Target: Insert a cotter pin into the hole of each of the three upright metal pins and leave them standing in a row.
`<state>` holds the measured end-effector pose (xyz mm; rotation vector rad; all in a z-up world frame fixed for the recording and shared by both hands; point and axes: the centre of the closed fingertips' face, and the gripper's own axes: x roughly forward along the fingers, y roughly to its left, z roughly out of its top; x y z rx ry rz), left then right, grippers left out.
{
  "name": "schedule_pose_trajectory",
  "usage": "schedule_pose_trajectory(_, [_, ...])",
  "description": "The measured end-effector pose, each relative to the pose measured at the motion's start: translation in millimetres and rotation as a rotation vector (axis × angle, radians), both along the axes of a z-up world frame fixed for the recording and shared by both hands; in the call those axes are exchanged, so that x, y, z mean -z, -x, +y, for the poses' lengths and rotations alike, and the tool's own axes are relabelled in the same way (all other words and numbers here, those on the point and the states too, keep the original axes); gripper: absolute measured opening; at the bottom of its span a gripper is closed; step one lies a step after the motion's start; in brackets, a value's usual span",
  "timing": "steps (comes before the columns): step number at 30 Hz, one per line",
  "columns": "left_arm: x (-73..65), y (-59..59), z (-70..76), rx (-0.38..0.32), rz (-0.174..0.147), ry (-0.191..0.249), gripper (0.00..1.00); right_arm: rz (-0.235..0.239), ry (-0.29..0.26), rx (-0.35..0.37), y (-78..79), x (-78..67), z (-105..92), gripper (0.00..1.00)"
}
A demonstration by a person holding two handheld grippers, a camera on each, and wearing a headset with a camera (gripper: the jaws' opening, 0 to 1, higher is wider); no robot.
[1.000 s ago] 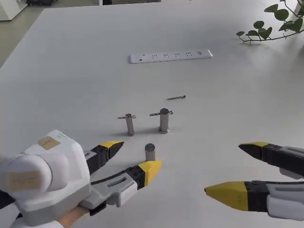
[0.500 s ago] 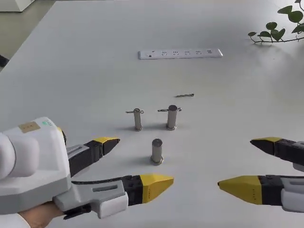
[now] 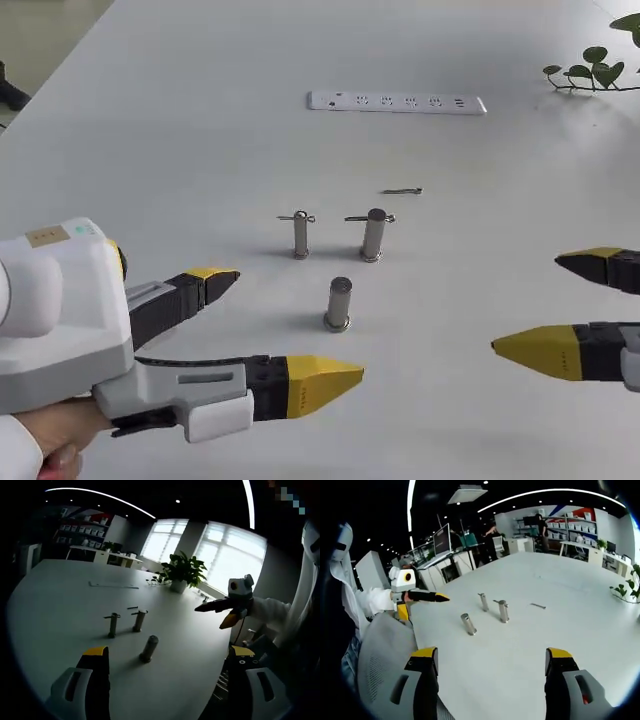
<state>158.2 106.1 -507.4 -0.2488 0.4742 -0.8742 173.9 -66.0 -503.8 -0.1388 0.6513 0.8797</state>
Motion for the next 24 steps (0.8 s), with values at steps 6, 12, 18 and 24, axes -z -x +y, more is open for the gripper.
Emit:
schedule_pose_trajectory(6, [2.6, 0.7, 4.7, 0.002, -0.002, -0.018, 1.0, -0.054, 0.069, -0.065, -19.6, -17.6, -1.7, 0.84])
schedule_pose_trajectory(12, [0.3, 3.2, 9.4, 0.005, -0.004, -0.02, 1.0, -0.095, 0.12, -0.141, -40.9, -28.4, -0.5, 0.8])
schedule_pose_trajectory(18, [-2.4, 3.3, 16.2, -0.012, -0.002, -0.012, 0.99, -0.116, 0.174, -0.211, -62.0, -35.8, 5.5, 0.8])
schedule_pose_trajectory(24, [-3.3, 3.2, 19.8, -0.022, -0.005, -0.01, 0.99, -0.121, 0.243, -0.309, -73.0, -38.4, 13.8, 0.81])
